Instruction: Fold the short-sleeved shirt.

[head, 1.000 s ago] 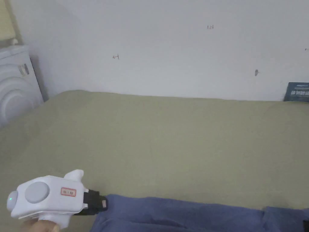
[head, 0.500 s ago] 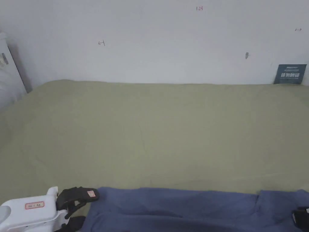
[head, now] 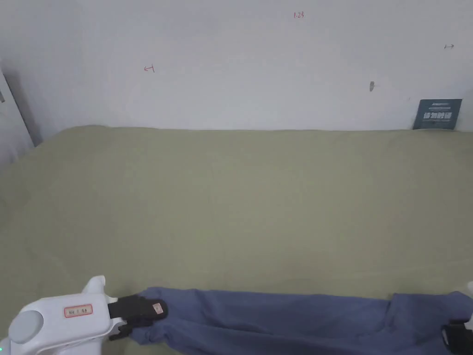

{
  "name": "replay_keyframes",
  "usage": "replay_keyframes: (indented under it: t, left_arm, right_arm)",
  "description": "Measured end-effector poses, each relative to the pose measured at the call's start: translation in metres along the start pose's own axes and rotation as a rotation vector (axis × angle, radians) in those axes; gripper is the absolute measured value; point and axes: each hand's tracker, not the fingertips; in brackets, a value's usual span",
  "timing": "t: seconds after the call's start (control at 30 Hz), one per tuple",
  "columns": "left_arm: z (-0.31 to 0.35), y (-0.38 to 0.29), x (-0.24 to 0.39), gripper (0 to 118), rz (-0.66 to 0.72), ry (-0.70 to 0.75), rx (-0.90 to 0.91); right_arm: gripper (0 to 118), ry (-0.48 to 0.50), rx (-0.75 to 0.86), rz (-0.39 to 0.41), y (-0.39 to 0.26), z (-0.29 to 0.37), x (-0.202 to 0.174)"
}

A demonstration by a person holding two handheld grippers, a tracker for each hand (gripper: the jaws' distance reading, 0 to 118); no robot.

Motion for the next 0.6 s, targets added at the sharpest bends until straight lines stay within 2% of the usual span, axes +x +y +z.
replay_keyframes:
  t: [0.17,0.27,0.33,0.37,0.5,0.53,0.57,0.6]
  left_arm:
    - [-0.017,0.005,0.092,8,-0.279,-0.024,-0.082]
    - [-0.046,-0.035,0.172,8,-0.408,-0.039,-0.170]
    - [-0.077,-0.059,0.200,8,-0.450,-0.040,-0.232]
    - [-0.092,-0.046,0.193,8,-0.459,-0.048,-0.259]
    - [-0.150,-0.081,0.206,8,-0.451,-0.048,-0.372]
    - [-0.161,-0.089,0.207,13,-0.450,-0.040,-0.388]
    - [-0.172,-0.097,0.206,26,-0.448,-0.027,-0.393]
    - [-0.181,-0.104,0.205,52,-0.435,0.008,-0.390]
  right_arm:
    - [6,0.017,0.032,0.000,0.006,0.004,0.008]
    - [6,0.035,0.051,-0.012,0.007,0.004,0.012]
    - [7,0.042,0.053,-0.014,0.005,0.002,0.013]
    - [7,0.045,0.051,-0.014,0.005,0.000,0.014]
    - [7,0.059,0.044,-0.031,0.000,-0.005,0.020]
    - [7,0.060,0.043,-0.039,-0.001,-0.006,0.023]
    - [7,0.059,0.042,-0.043,-0.002,-0.008,0.025]
    - [7,0.053,0.041,-0.045,-0.004,-0.010,0.026]
